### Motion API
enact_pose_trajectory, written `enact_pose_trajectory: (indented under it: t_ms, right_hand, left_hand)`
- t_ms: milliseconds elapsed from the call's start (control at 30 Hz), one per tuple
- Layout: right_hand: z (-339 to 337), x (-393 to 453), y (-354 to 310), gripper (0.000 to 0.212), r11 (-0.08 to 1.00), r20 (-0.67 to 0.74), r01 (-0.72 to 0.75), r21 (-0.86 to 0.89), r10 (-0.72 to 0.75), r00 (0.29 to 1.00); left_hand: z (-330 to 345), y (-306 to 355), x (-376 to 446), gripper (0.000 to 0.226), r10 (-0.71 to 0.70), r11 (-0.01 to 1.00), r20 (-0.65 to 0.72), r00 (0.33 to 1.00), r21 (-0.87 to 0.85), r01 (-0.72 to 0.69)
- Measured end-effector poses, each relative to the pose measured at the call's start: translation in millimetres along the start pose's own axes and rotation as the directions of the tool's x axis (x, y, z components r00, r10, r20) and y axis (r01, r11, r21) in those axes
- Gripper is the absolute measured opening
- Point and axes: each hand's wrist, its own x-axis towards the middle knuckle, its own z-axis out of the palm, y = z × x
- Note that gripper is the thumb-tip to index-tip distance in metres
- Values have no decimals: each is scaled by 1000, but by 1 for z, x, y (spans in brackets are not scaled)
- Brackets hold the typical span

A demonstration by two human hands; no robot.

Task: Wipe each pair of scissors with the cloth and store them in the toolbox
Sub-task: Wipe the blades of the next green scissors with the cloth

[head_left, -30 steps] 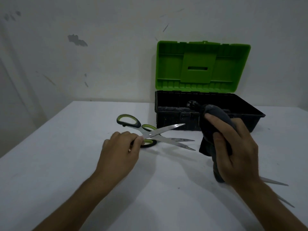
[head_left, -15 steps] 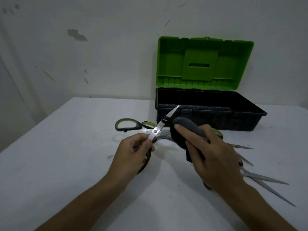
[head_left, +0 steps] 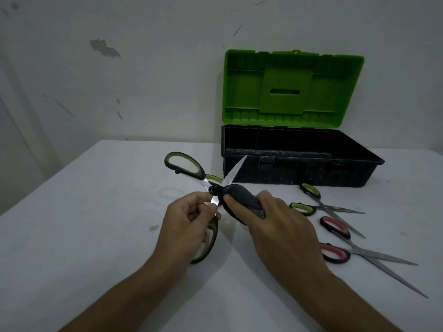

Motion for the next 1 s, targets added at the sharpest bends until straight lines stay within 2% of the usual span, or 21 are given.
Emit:
enact_pose_trajectory:
  t_ms: [200,367,500,633,700,833,933,1000]
  right_hand:
    - [-1,2,0,81,1000,-8,-4,-23,4,1000]
    - [-3,0,10,73,998,-10,-45,-36,44,999]
    - [0,-4,26,73,994,32,-112,17,112,993]
    - [-6,0,10,65,996,-37,-29,89,33,999]
    - [-4,4,-1,70,994,3,-11,113,10,1000]
    - [-3,3,7,73,995,80,-49,90,41,996]
    - [-9,-4,24,71,982,178,-163,94,145,973]
    - [-16,-6,30,79,949,233,-254,188,208,950]
  left_hand:
    - [0,-1,2,10,-24,998,-29,999,-62,23]
    - [-4,1,5,13,-11,995,-61,998,-101,5]
    - [-18,-2,18,16,102,994,-104,989,48,-98]
    - [-13,-5,15,13,197,961,-32,980,203,-186]
    - [-5,-4,9,15,215,950,3,977,233,-210]
    - [-10,4,9,20,143,985,-2,990,97,-142]
    - [-21,2,18,16,111,991,-55,992,77,-107]
    - [-23,1,20,13,122,987,-70,990,115,-113]
